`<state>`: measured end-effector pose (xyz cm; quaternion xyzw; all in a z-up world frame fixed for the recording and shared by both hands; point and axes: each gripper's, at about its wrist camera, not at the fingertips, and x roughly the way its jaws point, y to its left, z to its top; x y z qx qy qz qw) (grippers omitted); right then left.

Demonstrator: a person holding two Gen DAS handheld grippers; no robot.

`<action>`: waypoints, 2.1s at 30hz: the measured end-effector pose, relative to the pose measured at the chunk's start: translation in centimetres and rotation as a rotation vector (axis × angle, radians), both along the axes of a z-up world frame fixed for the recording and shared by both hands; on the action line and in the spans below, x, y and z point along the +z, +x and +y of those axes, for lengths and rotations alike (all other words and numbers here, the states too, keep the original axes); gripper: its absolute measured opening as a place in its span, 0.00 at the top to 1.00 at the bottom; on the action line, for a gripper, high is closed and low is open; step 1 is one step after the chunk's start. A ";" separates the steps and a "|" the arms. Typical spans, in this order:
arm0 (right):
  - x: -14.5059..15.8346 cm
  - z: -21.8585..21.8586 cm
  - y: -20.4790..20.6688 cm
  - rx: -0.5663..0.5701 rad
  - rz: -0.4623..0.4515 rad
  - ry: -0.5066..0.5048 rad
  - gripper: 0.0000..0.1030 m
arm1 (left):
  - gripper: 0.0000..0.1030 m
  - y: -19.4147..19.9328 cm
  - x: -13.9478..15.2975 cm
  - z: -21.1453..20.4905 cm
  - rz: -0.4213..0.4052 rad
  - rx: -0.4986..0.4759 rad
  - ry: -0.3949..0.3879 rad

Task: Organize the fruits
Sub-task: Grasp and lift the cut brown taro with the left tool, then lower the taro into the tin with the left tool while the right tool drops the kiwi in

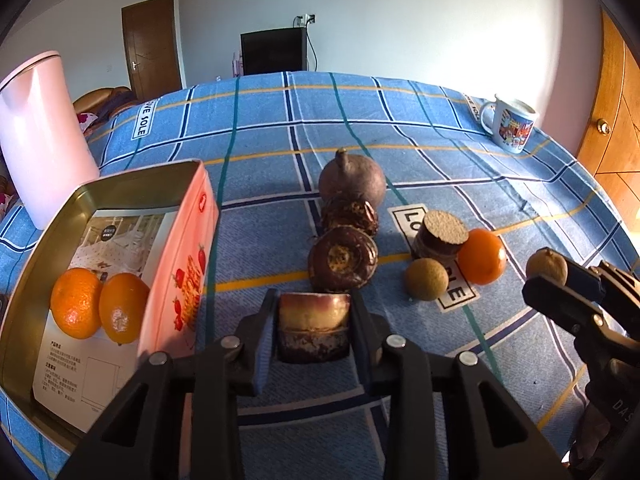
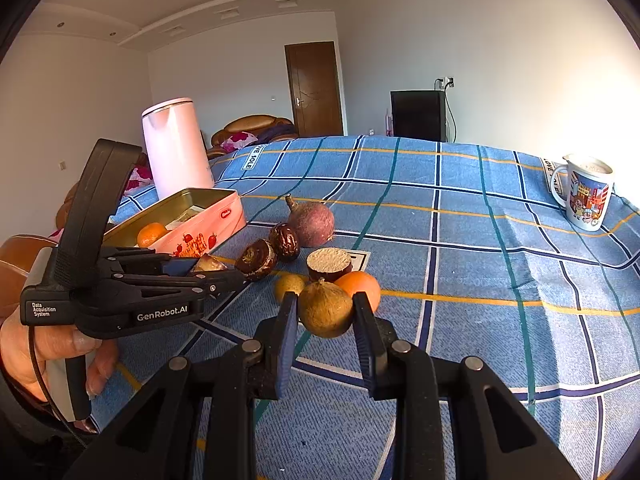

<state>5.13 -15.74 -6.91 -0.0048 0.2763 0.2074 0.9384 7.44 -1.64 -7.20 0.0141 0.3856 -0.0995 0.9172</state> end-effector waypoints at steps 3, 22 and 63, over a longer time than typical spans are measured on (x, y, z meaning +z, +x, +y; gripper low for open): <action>0.1 0.0 -0.3 0.004 -0.021 0.001 0.72 | 0.66 -0.6 0.5 0.2 -0.033 0.001 -0.026; 3.7 5.8 -0.8 0.139 -0.125 -0.026 0.72 | 0.66 -4.9 4.7 5.6 -0.299 0.142 -0.006; 2.1 18.3 1.2 0.398 0.010 -0.080 0.47 | 0.41 -5.0 3.3 14.9 -0.259 0.366 -0.052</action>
